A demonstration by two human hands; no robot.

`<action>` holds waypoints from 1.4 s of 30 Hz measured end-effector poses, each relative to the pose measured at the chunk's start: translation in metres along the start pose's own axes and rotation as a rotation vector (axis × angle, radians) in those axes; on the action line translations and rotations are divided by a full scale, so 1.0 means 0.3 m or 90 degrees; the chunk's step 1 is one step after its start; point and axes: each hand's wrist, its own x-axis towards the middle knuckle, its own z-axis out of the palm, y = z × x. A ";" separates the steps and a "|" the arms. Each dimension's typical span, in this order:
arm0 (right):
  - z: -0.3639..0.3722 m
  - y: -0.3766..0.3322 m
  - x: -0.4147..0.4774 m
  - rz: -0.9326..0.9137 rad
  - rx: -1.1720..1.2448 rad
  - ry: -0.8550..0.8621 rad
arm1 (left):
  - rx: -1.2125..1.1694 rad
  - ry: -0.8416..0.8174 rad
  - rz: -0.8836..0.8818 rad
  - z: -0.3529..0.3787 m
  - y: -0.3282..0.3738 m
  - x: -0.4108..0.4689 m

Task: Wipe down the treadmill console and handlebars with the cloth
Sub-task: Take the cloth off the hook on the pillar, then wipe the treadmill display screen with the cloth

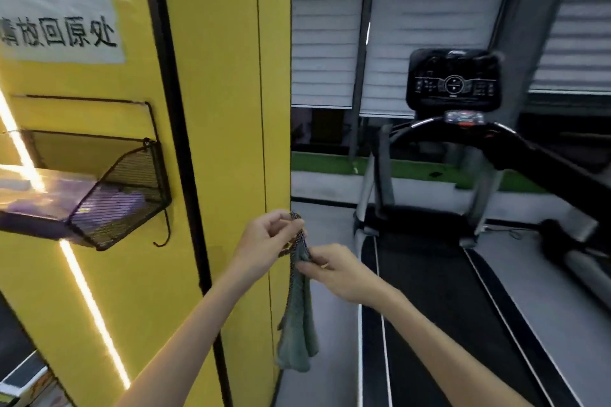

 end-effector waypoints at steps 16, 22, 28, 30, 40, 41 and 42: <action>-0.945 0.474 -0.333 0.034 -0.017 0.202 | -0.104 -0.172 0.082 1.003 0.226 0.453; -1.199 0.557 -0.351 0.004 -0.011 0.256 | -0.025 -0.325 0.100 1.201 0.257 0.610; -1.415 0.647 -0.359 0.010 0.034 0.297 | 0.150 -0.424 0.188 1.400 0.272 0.769; -1.476 0.692 -0.354 0.028 0.041 0.298 | 0.185 -0.413 0.215 1.457 0.283 0.826; -1.806 1.018 -0.150 0.055 -0.031 0.332 | 0.042 -0.388 0.166 1.693 0.212 1.252; -1.850 1.052 -0.106 0.062 -0.040 0.323 | 0.051 -0.367 0.179 1.714 0.217 1.313; -1.897 1.075 -0.062 0.071 -0.054 0.318 | 0.072 -0.344 0.204 1.733 0.226 1.376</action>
